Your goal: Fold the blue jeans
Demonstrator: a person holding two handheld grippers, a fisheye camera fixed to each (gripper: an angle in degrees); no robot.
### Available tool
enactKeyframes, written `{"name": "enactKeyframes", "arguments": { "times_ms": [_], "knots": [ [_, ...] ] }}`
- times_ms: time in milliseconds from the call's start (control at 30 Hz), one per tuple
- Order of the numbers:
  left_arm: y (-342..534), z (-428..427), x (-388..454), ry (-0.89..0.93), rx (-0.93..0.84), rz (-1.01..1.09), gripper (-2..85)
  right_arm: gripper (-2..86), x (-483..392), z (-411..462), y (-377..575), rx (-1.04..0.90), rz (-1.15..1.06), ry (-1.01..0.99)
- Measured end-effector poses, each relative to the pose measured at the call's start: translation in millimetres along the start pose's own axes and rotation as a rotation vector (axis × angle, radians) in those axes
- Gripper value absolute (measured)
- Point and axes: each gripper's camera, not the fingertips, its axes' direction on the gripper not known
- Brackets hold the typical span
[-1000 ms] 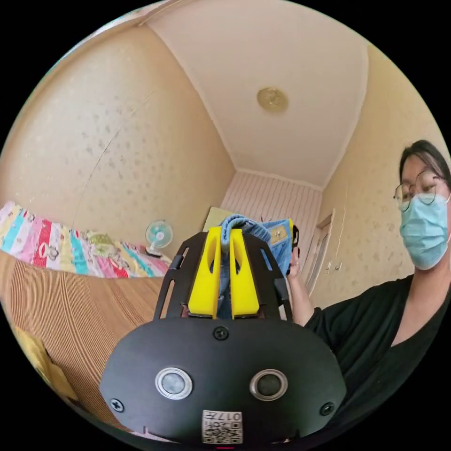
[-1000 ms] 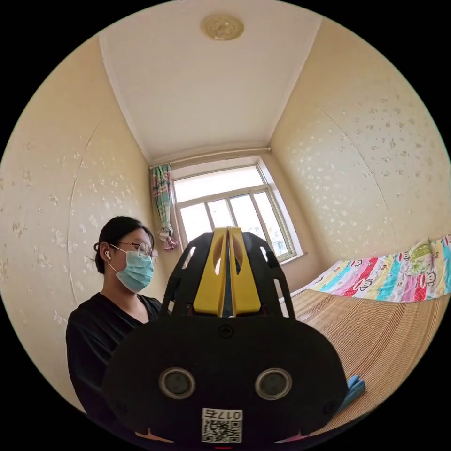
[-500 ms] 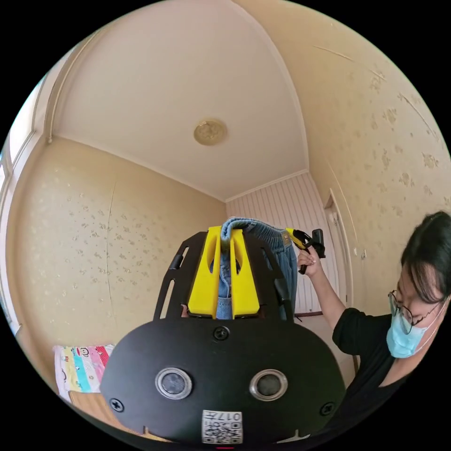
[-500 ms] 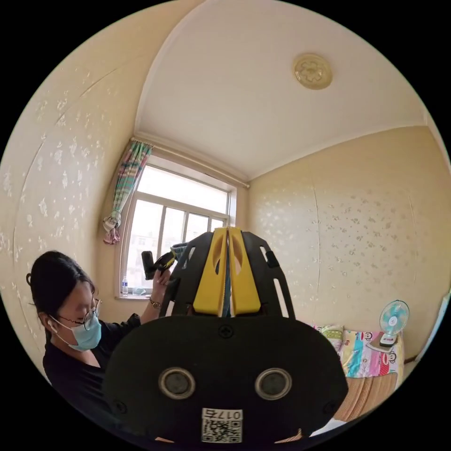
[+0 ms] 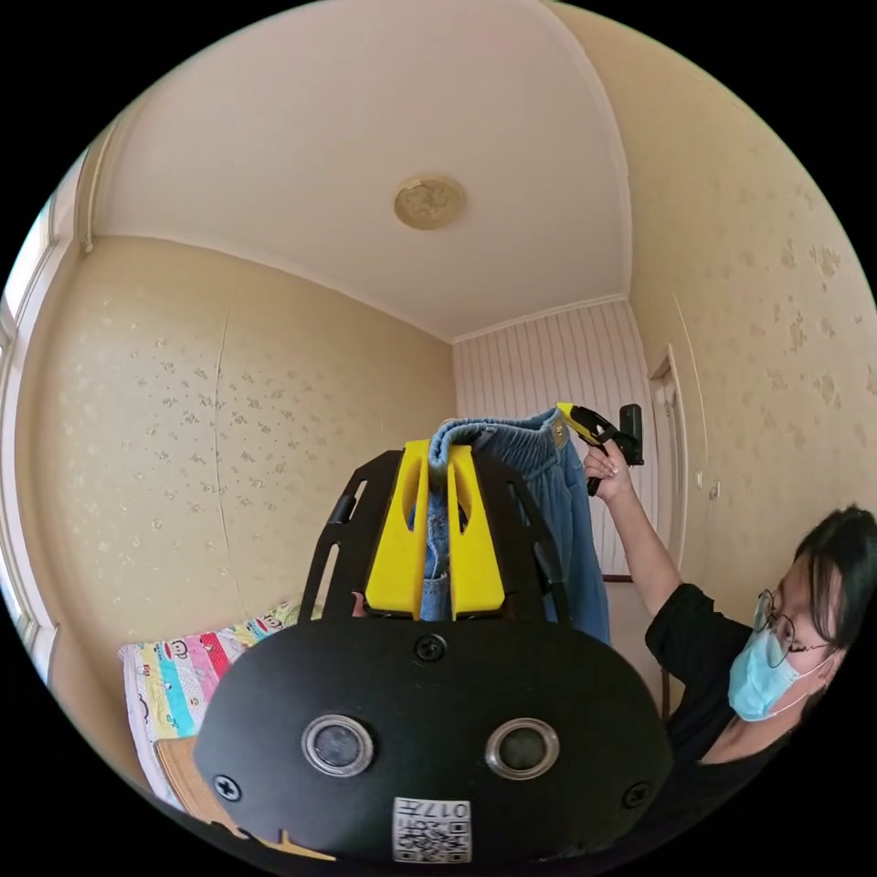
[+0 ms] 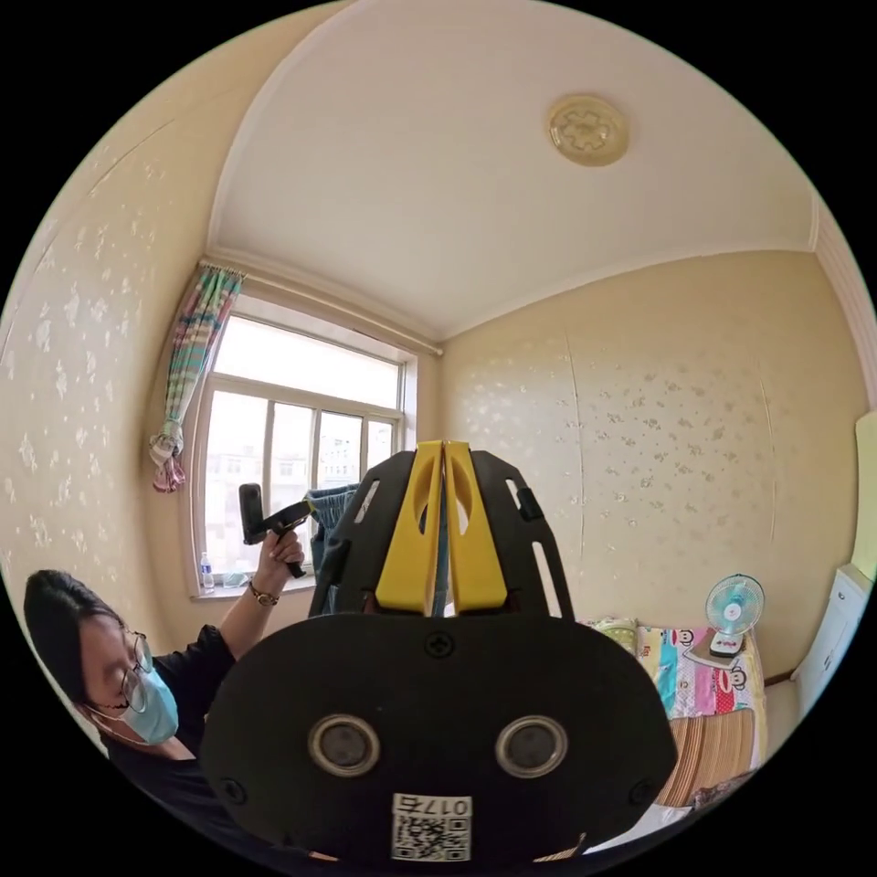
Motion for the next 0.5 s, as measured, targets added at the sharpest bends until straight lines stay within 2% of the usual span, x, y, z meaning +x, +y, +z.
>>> {"name": "enactKeyframes", "arguments": {
  "times_ms": [100, 233, 267, 333, 367, 433, 467, 500],
  "knots": [
    [13, 20, -18, 0.019, -0.124, -0.130, 3.6, 0.1, 14, 31, 16, -0.077, 0.115, -0.019],
    [39, 68, -58, 0.038, -0.236, -0.158, 3.5, 0.0, 46, 106, 56, -0.192, 0.134, 0.086],
    [43, 96, -82, 0.002, -0.265, -0.169, 3.5, 0.0, 55, 122, 61, -0.212, 0.140, 0.105],
    [36, 159, -134, -0.109, -0.309, -0.207, 3.5, 0.1, 112, 215, 68, -0.319, 0.190, 0.183],
    [21, 215, -181, -0.201, -0.360, -0.212, 4.1, 0.1, 130, 246, 65, -0.360, 0.196, 0.229],
    [9, 288, -255, -0.326, -0.414, -0.256, 6.1, 0.4, 195, 354, 63, -0.382, 0.172, 0.569],
    [18, 315, -296, -0.441, -0.422, -0.358, 7.3, 0.5, 202, 371, 68, -0.367, 0.158, 0.661],
    [38, 325, -323, -0.459, -0.371, -0.438, 7.7, 0.8, 211, 394, 87, -0.300, 0.172, 0.783]
  ]
}}
